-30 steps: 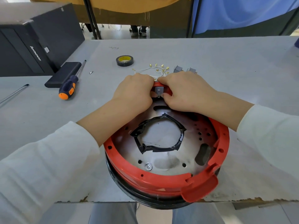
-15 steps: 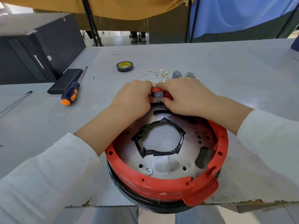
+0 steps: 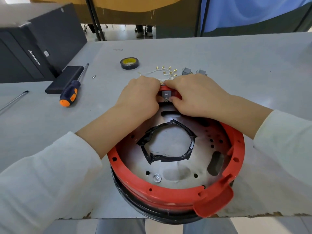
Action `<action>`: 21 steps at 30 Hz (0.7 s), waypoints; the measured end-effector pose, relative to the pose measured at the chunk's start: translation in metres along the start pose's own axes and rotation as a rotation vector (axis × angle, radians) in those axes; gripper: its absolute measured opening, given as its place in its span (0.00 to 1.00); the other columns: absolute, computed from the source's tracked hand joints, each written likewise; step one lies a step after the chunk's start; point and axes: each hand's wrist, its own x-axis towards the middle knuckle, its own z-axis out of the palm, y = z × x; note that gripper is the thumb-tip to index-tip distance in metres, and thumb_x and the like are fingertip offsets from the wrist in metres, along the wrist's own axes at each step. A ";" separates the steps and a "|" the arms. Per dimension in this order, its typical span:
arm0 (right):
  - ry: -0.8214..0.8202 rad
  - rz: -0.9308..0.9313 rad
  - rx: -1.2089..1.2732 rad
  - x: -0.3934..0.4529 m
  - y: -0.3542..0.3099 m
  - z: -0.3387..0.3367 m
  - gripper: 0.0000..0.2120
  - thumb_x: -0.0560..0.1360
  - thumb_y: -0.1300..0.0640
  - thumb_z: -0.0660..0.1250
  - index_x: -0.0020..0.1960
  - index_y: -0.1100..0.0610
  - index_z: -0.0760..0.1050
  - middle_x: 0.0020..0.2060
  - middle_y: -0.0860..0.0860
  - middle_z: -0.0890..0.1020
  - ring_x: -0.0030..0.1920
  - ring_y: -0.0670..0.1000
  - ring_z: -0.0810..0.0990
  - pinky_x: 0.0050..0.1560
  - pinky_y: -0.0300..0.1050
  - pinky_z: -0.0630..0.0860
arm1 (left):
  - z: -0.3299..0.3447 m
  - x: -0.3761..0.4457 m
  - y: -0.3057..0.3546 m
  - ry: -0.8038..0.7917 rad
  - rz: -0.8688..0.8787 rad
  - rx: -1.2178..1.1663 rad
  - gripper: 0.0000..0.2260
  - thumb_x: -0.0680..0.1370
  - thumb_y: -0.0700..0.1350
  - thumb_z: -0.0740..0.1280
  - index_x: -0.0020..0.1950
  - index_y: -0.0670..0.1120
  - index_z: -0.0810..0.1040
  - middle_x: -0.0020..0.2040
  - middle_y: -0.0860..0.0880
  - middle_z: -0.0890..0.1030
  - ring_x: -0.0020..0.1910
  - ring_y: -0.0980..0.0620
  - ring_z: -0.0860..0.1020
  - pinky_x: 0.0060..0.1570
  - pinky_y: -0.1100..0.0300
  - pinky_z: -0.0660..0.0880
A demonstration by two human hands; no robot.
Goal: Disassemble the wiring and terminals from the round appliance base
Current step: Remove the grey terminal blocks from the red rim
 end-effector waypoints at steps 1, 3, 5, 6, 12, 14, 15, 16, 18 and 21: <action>-0.002 0.004 -0.001 0.000 -0.001 0.000 0.09 0.75 0.53 0.60 0.54 0.54 0.71 0.51 0.55 0.79 0.51 0.61 0.77 0.39 0.47 0.65 | 0.000 0.000 0.001 0.000 0.000 0.008 0.05 0.72 0.40 0.62 0.40 0.47 0.66 0.43 0.41 0.76 0.38 0.43 0.67 0.35 0.55 0.62; -0.011 0.010 -0.004 0.000 -0.001 0.000 0.09 0.76 0.53 0.60 0.55 0.54 0.71 0.51 0.54 0.79 0.52 0.61 0.77 0.38 0.47 0.65 | -0.001 -0.001 0.002 0.003 0.002 0.020 0.06 0.71 0.39 0.62 0.40 0.47 0.65 0.44 0.41 0.77 0.38 0.43 0.66 0.35 0.54 0.62; -0.016 0.016 -0.005 0.000 -0.002 -0.001 0.10 0.76 0.53 0.60 0.55 0.54 0.71 0.52 0.54 0.79 0.53 0.61 0.77 0.39 0.47 0.65 | -0.001 -0.002 0.002 0.008 -0.002 0.018 0.06 0.72 0.39 0.62 0.39 0.47 0.65 0.45 0.40 0.77 0.38 0.43 0.66 0.35 0.54 0.62; -0.015 0.019 -0.005 0.000 -0.003 -0.002 0.10 0.76 0.53 0.60 0.55 0.54 0.72 0.53 0.54 0.80 0.53 0.61 0.77 0.39 0.46 0.64 | -0.001 -0.002 0.003 0.014 -0.002 0.019 0.06 0.72 0.39 0.62 0.39 0.47 0.65 0.45 0.40 0.77 0.39 0.43 0.67 0.35 0.54 0.62; -0.008 0.015 -0.001 -0.002 -0.006 -0.006 0.10 0.76 0.53 0.61 0.56 0.53 0.73 0.53 0.55 0.80 0.52 0.60 0.77 0.37 0.45 0.61 | 0.000 -0.004 0.002 0.031 0.030 0.011 0.06 0.74 0.41 0.62 0.40 0.48 0.66 0.46 0.41 0.78 0.45 0.38 0.74 0.37 0.54 0.63; -0.014 0.026 0.002 -0.002 -0.006 -0.006 0.09 0.76 0.53 0.61 0.55 0.53 0.72 0.51 0.55 0.80 0.52 0.60 0.77 0.37 0.46 0.61 | 0.000 -0.004 0.002 0.028 0.027 0.001 0.06 0.74 0.41 0.62 0.41 0.48 0.66 0.46 0.41 0.78 0.42 0.40 0.73 0.37 0.54 0.63; -0.017 0.032 0.005 -0.002 -0.006 -0.006 0.09 0.76 0.53 0.61 0.55 0.53 0.72 0.51 0.55 0.80 0.52 0.60 0.77 0.37 0.46 0.62 | 0.000 -0.004 0.002 0.027 0.016 -0.005 0.05 0.74 0.41 0.62 0.40 0.47 0.66 0.44 0.42 0.77 0.40 0.41 0.70 0.36 0.54 0.63; -0.019 0.037 0.005 -0.001 -0.006 -0.006 0.10 0.76 0.53 0.61 0.55 0.53 0.73 0.51 0.55 0.80 0.52 0.60 0.77 0.37 0.46 0.62 | -0.001 -0.004 0.002 0.026 0.003 -0.010 0.05 0.73 0.40 0.62 0.40 0.47 0.66 0.42 0.43 0.75 0.39 0.43 0.68 0.36 0.54 0.62; -0.023 0.041 0.001 0.000 -0.006 -0.006 0.10 0.76 0.53 0.61 0.56 0.53 0.73 0.51 0.55 0.80 0.52 0.60 0.77 0.38 0.46 0.63 | -0.001 -0.003 0.003 0.025 -0.015 -0.013 0.05 0.72 0.40 0.62 0.40 0.47 0.67 0.39 0.45 0.71 0.38 0.44 0.67 0.35 0.54 0.62; -0.032 0.045 -0.004 0.001 -0.005 -0.005 0.11 0.76 0.53 0.61 0.56 0.53 0.73 0.51 0.55 0.80 0.53 0.60 0.77 0.38 0.46 0.64 | -0.001 -0.004 0.003 0.020 -0.022 -0.022 0.06 0.72 0.41 0.62 0.38 0.47 0.66 0.36 0.47 0.68 0.37 0.44 0.67 0.35 0.55 0.62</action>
